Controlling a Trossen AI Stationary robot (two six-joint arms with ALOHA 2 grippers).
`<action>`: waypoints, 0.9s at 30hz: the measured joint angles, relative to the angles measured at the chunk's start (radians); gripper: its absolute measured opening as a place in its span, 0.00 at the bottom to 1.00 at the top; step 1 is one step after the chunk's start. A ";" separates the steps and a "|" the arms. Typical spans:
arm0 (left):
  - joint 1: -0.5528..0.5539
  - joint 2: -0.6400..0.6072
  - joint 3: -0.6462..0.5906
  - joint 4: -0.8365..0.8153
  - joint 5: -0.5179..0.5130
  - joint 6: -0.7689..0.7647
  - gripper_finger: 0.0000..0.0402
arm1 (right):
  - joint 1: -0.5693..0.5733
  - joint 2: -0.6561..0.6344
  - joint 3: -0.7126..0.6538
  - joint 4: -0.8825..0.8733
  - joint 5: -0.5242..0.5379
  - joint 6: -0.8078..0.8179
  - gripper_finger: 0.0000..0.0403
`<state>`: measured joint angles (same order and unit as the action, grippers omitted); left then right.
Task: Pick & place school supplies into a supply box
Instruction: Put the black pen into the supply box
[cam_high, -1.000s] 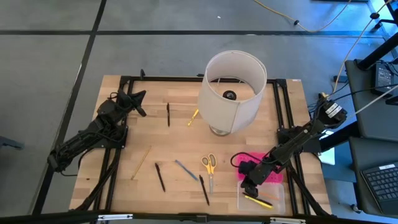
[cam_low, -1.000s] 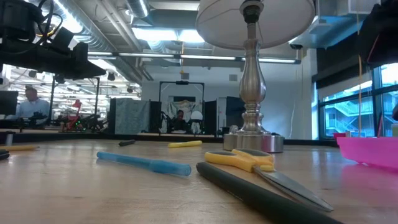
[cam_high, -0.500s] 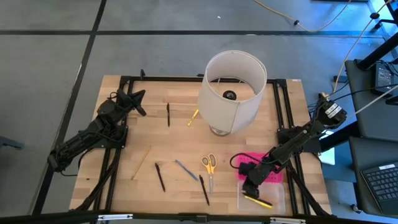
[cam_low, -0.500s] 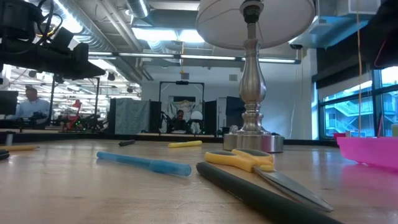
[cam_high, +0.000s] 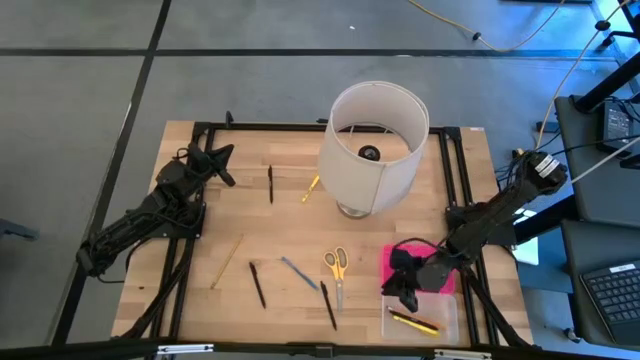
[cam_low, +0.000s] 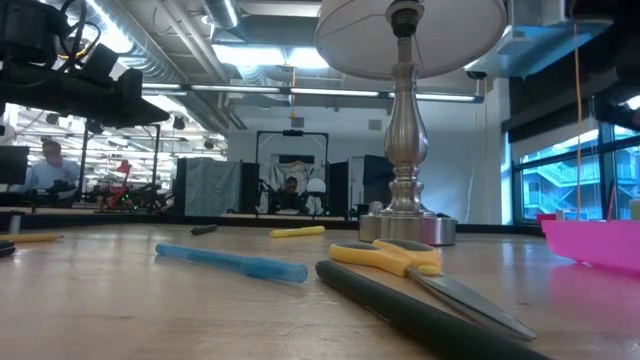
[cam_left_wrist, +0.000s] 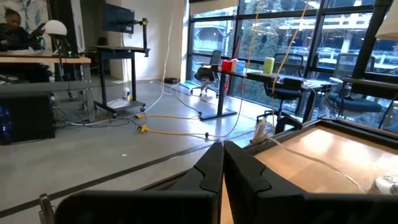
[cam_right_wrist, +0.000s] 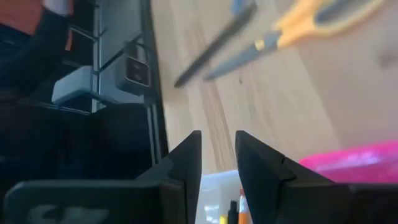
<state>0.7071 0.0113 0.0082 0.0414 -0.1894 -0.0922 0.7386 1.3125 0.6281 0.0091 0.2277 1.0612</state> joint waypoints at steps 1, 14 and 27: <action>0.000 0.000 0.000 0.000 0.000 -0.001 0.02 | -0.001 -0.021 0.000 -0.010 -0.002 -0.028 0.26; 0.000 0.000 0.000 0.001 0.001 -0.088 0.02 | 0.014 -0.299 -0.092 -0.083 0.007 0.020 0.26; 0.000 0.000 0.000 0.023 0.001 -0.120 0.02 | -0.057 -0.867 -0.413 -0.109 0.145 -0.093 0.26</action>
<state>0.7067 0.0110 0.0079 0.0645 -0.1886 -0.2122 0.6821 0.4459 0.2146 -0.1003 0.3730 0.9684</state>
